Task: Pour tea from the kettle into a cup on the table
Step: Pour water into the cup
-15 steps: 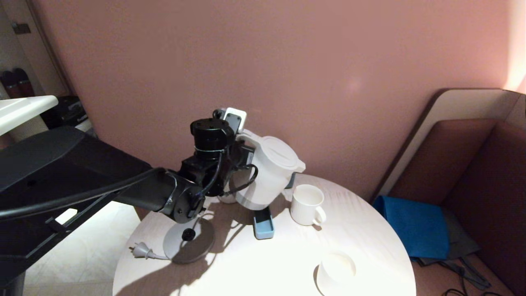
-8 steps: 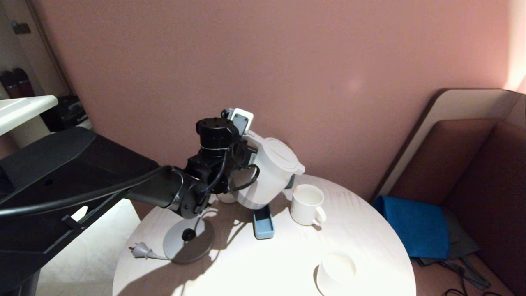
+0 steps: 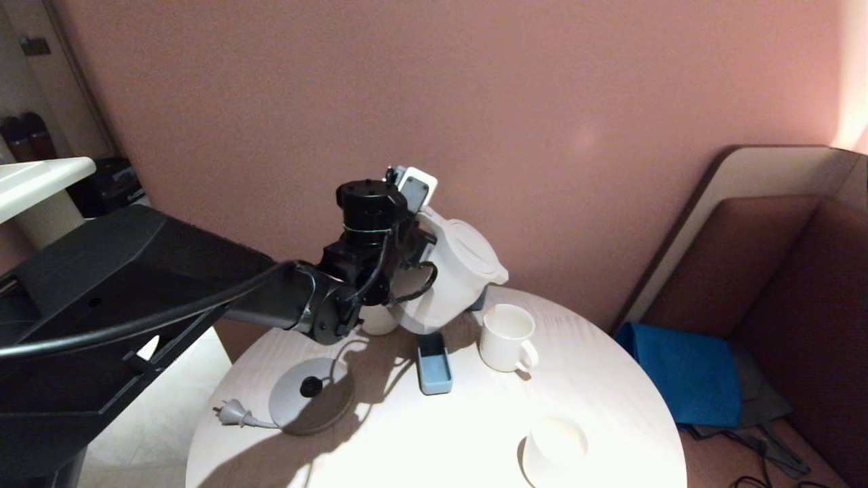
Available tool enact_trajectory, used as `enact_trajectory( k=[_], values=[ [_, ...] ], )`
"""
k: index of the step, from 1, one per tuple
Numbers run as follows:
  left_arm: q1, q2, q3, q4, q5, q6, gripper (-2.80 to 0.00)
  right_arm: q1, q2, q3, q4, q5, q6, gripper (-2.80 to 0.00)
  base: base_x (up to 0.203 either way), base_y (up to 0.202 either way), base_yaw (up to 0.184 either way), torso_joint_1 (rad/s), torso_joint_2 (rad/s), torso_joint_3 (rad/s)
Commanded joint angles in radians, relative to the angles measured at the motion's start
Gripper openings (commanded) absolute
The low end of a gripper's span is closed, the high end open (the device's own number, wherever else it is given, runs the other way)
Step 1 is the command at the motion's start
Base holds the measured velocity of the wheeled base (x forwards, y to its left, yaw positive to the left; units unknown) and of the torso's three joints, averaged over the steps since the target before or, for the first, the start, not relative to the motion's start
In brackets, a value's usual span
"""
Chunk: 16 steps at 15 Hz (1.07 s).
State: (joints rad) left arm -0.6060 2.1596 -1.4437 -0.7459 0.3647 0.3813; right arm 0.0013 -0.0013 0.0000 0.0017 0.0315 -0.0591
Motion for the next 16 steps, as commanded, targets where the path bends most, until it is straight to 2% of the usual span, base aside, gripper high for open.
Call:
enact_trajectory(
  k=[1, 6, 12, 16],
  values=[
    [-0.017, 0.023, -0.046, 0.010, 0.002, 0.003, -2.80, 0.000, 0.001, 0.000, 0.000, 0.001, -0.001, -2.80, 0.000, 0.000, 0.000, 0.000, 0.00, 0.000],
    [-0.024, 0.039, -0.060, 0.011, 0.003, 0.066, -2.80, 0.000, 0.001, 0.000, 0.000, 0.001, -0.001, -2.80, 0.000, 0.000, 0.000, 0.000, 0.00, 0.000],
    [-0.023, 0.042, -0.055, 0.011, 0.005, 0.078, -2.80, 0.000, 0.001, 0.000, 0.000, 0.001, -0.001, -2.80, 0.000, 0.000, 0.000, 0.000, 0.00, 0.000],
    [-0.022, 0.059, -0.061, 0.008, 0.005, 0.137, -2.80, 0.000, 0.001, 0.000, 0.000, 0.001, -0.001, -2.80, 0.000, 0.000, 0.000, 0.000, 0.00, 0.000]
  ],
)
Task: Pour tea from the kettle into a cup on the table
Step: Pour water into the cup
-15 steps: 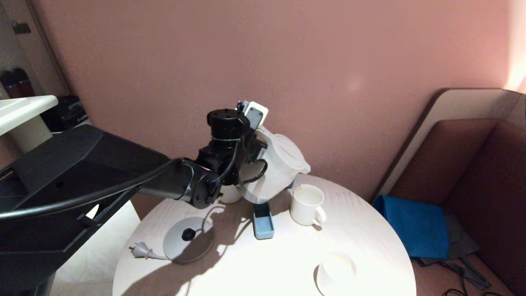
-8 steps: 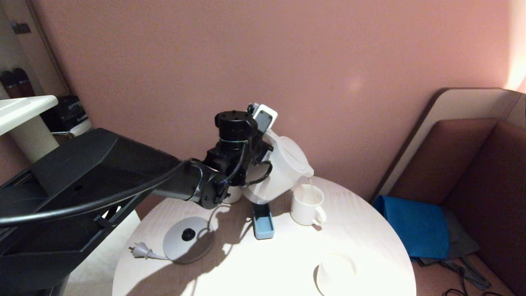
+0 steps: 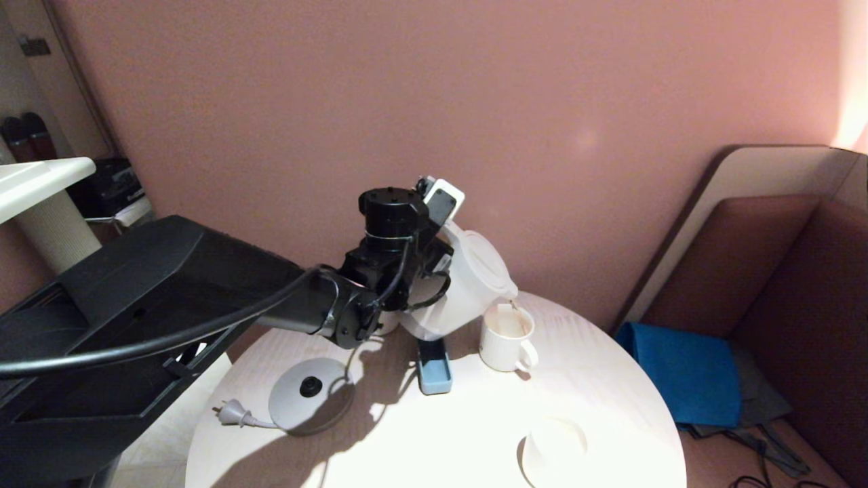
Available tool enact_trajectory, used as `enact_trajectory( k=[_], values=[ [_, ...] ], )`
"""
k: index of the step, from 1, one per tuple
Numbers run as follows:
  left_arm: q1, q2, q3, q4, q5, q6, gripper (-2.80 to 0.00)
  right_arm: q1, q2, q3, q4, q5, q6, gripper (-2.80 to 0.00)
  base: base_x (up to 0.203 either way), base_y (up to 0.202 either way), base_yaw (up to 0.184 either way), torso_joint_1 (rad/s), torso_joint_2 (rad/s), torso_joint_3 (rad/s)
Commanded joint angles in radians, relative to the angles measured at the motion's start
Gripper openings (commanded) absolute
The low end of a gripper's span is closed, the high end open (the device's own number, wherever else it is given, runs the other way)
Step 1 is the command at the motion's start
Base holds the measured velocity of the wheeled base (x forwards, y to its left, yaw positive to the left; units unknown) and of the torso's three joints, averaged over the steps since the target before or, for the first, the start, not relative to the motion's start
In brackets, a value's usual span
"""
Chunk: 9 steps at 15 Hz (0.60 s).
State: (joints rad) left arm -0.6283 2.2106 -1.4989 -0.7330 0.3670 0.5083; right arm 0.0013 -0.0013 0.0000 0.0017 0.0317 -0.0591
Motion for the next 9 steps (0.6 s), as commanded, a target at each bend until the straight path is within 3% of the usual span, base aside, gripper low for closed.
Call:
enact_trajectory(
  k=[1, 9],
  values=[
    [0.001, 0.010, -0.007, -0.004, 0.003, 0.021, -2.80, 0.000, 0.001, 0.000, 0.000, 0.001, -0.001, -2.80, 0.000, 0.000, 0.000, 0.000, 0.00, 0.000],
    [0.019, 0.047, -0.076, -0.003, 0.003, 0.092, -2.80, 0.000, 0.001, 0.000, 0.000, 0.001, -0.001, -2.80, 0.000, 0.000, 0.000, 0.000, 0.00, 0.000]
  ],
)
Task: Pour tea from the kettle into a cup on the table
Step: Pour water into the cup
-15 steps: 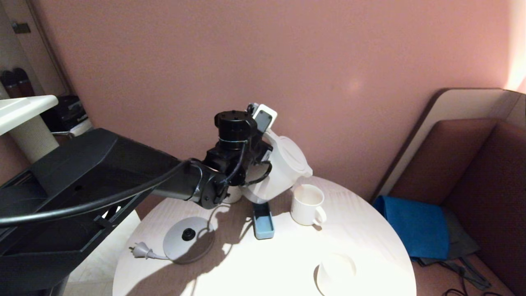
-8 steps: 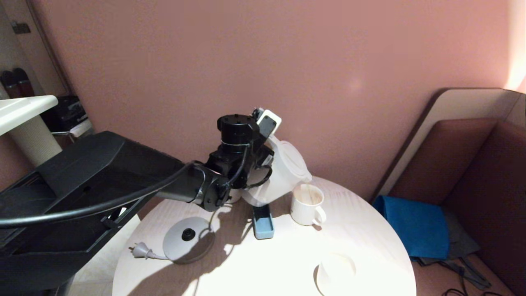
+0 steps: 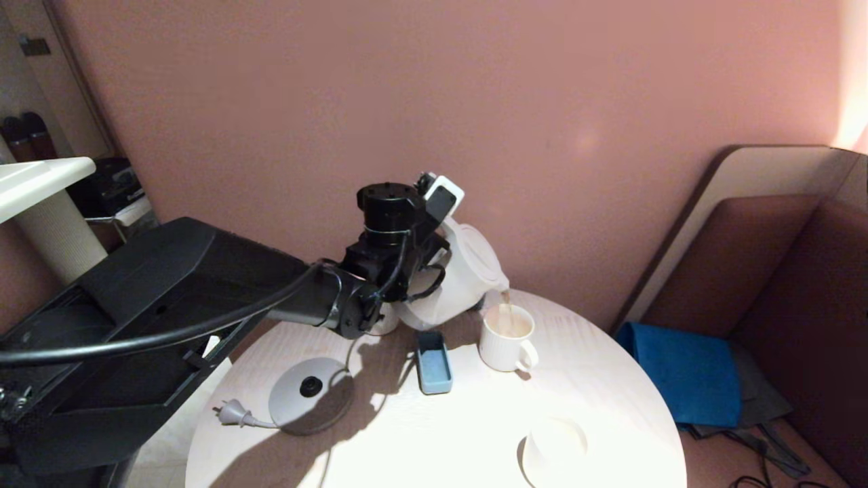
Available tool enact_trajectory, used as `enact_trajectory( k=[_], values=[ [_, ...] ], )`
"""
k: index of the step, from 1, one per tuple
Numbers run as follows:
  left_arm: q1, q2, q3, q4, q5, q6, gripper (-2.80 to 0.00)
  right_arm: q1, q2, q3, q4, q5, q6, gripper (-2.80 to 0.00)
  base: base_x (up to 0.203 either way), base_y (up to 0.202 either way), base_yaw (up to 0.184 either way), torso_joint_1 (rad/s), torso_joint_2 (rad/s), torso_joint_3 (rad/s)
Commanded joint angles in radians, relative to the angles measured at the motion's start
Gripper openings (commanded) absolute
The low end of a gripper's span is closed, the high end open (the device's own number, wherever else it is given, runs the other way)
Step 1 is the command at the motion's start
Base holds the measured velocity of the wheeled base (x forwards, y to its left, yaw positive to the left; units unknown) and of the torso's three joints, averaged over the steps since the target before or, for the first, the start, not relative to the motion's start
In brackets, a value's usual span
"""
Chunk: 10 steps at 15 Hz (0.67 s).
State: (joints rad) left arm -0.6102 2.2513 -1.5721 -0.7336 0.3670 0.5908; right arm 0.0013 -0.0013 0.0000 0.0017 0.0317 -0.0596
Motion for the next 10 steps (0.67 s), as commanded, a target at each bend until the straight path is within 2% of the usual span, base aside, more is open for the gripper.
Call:
enact_trajectory(
  k=[1, 10],
  values=[
    [0.001, 0.007, -0.003, -0.003, 0.003, 0.020, -2.80, -0.001, 0.001, 0.000, 0.000, 0.001, 0.000, -2.80, 0.000, 0.000, 0.000, 0.000, 0.00, 0.000],
    [0.000, 0.011, -0.007, -0.005, 0.001, 0.086, -2.80, 0.000, 0.001, 0.000, 0.000, 0.001, 0.000, -2.80, 0.000, 0.000, 0.000, 0.000, 0.00, 0.000]
  ],
)
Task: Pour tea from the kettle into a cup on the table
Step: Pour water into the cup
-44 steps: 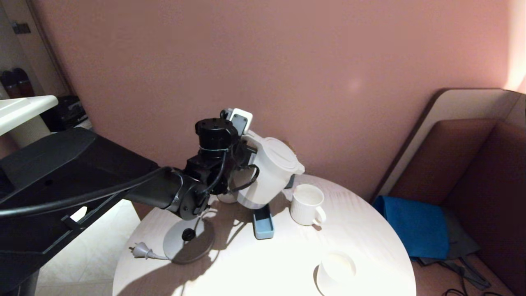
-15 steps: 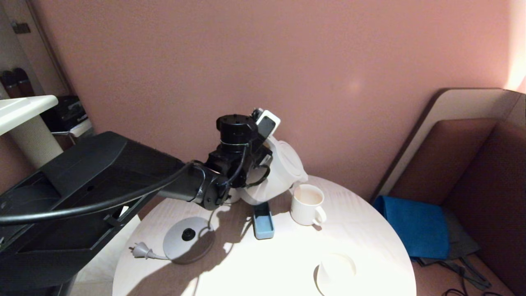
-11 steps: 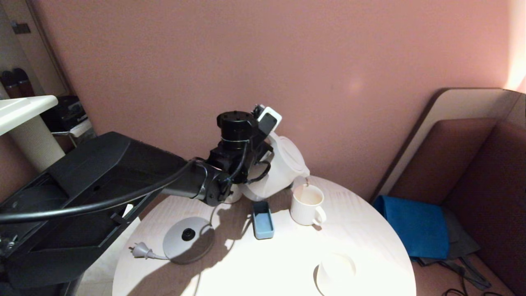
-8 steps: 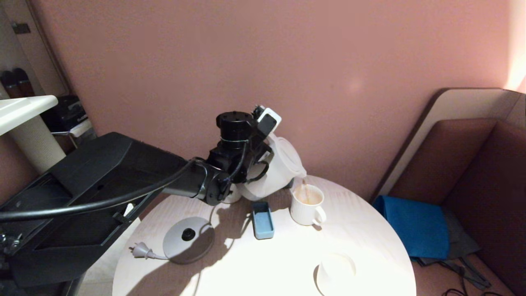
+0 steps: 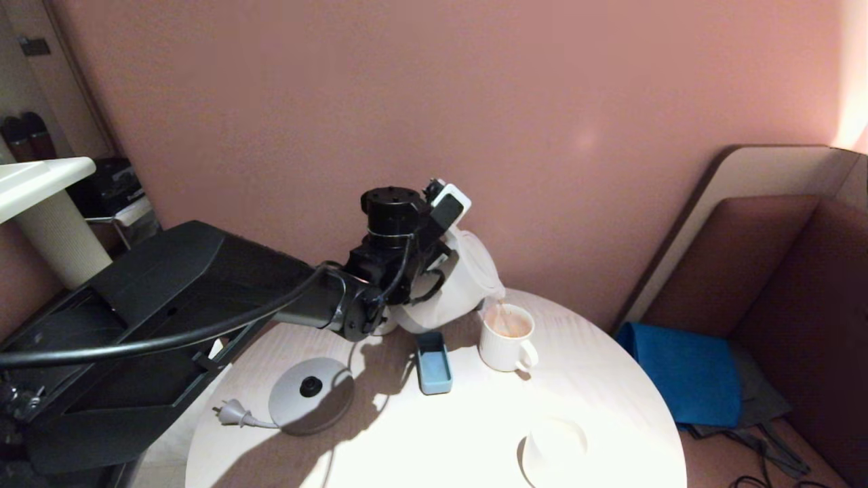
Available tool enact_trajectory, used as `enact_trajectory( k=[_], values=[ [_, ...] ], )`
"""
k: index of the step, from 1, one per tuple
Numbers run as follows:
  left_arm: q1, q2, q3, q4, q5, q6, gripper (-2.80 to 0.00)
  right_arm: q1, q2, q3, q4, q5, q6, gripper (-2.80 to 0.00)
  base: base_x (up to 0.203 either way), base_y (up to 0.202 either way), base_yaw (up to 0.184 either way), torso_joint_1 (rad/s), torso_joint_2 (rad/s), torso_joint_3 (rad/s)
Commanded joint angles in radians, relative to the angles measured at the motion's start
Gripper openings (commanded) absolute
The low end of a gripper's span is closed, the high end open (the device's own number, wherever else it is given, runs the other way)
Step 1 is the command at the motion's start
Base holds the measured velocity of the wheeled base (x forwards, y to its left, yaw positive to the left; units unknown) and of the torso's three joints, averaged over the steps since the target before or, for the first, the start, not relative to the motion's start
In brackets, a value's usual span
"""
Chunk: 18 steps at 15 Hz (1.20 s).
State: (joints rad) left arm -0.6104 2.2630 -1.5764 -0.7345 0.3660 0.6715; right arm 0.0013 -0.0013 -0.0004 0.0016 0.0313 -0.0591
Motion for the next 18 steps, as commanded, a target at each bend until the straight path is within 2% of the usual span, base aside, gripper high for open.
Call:
enact_trajectory(
  k=[1, 4, 6, 16, 18],
  values=[
    [-0.002, 0.000, -0.007, -0.003, 0.002, 0.007, -2.80, 0.000, 0.001, 0.000, 0.000, 0.001, -0.001, -2.80, 0.000, 0.000, 0.000, 0.000, 0.00, 0.000],
    [-0.002, -0.002, -0.006, -0.002, 0.002, 0.009, -2.80, 0.000, 0.001, 0.000, 0.000, 0.001, -0.001, -2.80, 0.000, 0.000, 0.000, 0.000, 0.00, 0.000],
    [-0.002, -0.004, -0.005, -0.006, 0.001, 0.047, -2.80, 0.000, 0.001, 0.000, 0.000, 0.001, -0.001, -2.80, 0.000, 0.000, 0.000, 0.000, 0.00, 0.000],
    [-0.025, -0.010, -0.008, -0.002, 0.001, 0.095, -2.80, 0.000, 0.001, 0.000, 0.000, 0.001, -0.001, -2.80, 0.000, 0.000, 0.000, 0.000, 0.00, 0.000],
    [-0.031, -0.010, -0.010, -0.003, 0.001, 0.121, -2.80, 0.000, 0.001, 0.000, 0.000, 0.001, -0.001, -2.80, 0.000, 0.000, 0.000, 0.000, 0.00, 0.000]
  ],
)
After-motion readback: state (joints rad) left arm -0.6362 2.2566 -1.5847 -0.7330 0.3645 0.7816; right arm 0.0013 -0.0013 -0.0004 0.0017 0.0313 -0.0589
